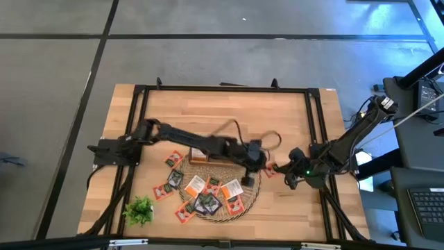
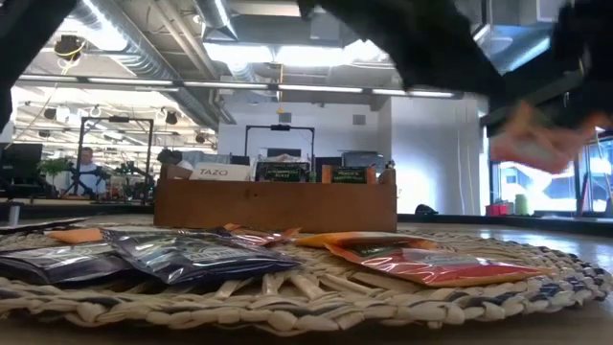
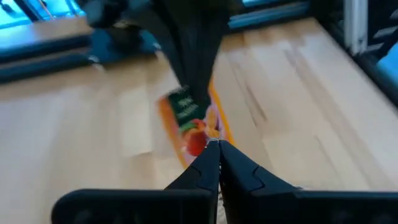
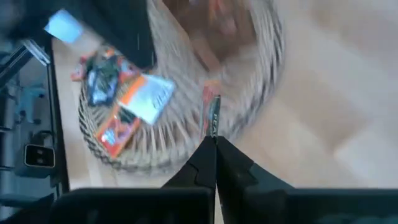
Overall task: Pick & Place Tea
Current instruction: Put the orange tea bag into the right slot of the wooden organizer
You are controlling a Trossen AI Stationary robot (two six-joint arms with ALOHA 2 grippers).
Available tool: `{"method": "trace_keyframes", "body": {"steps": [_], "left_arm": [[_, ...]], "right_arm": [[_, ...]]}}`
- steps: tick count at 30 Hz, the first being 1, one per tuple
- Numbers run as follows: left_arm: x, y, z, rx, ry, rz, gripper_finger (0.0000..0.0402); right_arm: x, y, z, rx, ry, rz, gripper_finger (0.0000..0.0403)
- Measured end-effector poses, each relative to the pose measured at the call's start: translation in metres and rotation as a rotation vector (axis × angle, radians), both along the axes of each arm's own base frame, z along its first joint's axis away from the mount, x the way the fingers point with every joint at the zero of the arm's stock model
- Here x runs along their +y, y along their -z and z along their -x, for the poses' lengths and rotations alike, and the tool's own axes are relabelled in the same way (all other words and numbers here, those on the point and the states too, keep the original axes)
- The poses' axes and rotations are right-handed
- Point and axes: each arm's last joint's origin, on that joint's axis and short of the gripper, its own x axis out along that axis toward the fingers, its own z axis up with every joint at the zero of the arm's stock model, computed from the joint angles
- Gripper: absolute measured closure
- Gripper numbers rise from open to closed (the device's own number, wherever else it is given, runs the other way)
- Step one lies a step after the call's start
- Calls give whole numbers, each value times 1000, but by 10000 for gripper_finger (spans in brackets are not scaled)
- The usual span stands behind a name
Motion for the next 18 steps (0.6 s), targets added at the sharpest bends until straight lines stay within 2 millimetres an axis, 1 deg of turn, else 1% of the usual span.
{"method": "trace_keyframes", "body": {"steps": [1,3,5,8,11,14,18], "left_arm": [[6,-13,7,-7,-2,16,400],[19,-30,22,13,-1,65,400],[29,-38,38,17,-4,120,400],[32,-48,64,-35,-8,180,400],[29,-49,93,-115,-21,236,400],[26,-42,119,-189,-31,292,400],[21,-40,154,-311,-57,329,400]], "right_arm": [[-1,-8,-4,-10,-13,37,399],[-3,-26,-13,-41,-36,106,399],[-8,-42,-22,-58,-59,185,398],[-19,-61,-36,-58,-104,286,398],[-33,-74,-50,-41,-157,333,398],[-46,-82,-66,-11,-222,356,398],[-63,-89,-93,24,-278,340,398]]}}
